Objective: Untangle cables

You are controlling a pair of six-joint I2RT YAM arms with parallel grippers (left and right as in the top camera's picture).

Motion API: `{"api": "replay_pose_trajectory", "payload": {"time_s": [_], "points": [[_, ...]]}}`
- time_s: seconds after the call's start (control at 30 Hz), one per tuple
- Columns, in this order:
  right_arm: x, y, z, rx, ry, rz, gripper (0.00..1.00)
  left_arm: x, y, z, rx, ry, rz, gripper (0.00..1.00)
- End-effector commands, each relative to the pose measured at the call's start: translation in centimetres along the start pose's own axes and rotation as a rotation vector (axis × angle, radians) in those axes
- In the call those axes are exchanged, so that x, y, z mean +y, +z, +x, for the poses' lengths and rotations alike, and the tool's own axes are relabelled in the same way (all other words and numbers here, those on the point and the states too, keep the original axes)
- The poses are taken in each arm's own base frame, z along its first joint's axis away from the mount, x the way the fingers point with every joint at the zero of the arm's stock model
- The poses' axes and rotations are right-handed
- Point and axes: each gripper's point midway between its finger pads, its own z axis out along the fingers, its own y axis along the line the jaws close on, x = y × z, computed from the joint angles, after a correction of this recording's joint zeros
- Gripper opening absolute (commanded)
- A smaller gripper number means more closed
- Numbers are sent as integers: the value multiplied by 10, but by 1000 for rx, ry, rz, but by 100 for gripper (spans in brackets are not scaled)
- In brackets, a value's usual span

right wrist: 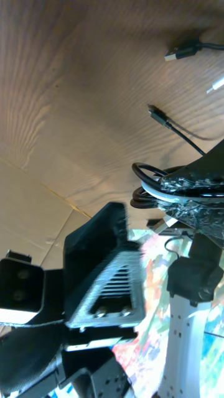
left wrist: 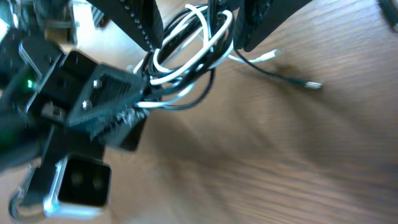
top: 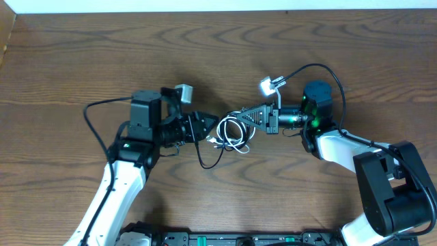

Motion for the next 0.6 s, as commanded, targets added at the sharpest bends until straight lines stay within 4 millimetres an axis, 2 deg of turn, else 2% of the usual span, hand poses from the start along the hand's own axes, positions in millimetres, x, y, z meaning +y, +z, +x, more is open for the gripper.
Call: {"api": "replay_pose_trajectory", "payload": {"time_s": [0.0, 0.17, 0.33, 0.5, 0.57], "points": [[8, -1, 0, 17, 53, -37, 1, -11, 15, 17, 83, 176, 83, 44], [14, -2, -4, 14, 66, -57, 1, -8, 30, 29, 133, 299, 98, 51], [20, -2, -5, 21, 75, -77, 1, -7, 41, 31, 143, 336, 106, 58], [27, 2, 2, 57, 83, -103, 1, -10, 49, 31, 143, 360, 123, 57], [28, 5, 4, 64, 82, -108, 1, -11, 50, 30, 138, 366, 126, 50]]}}
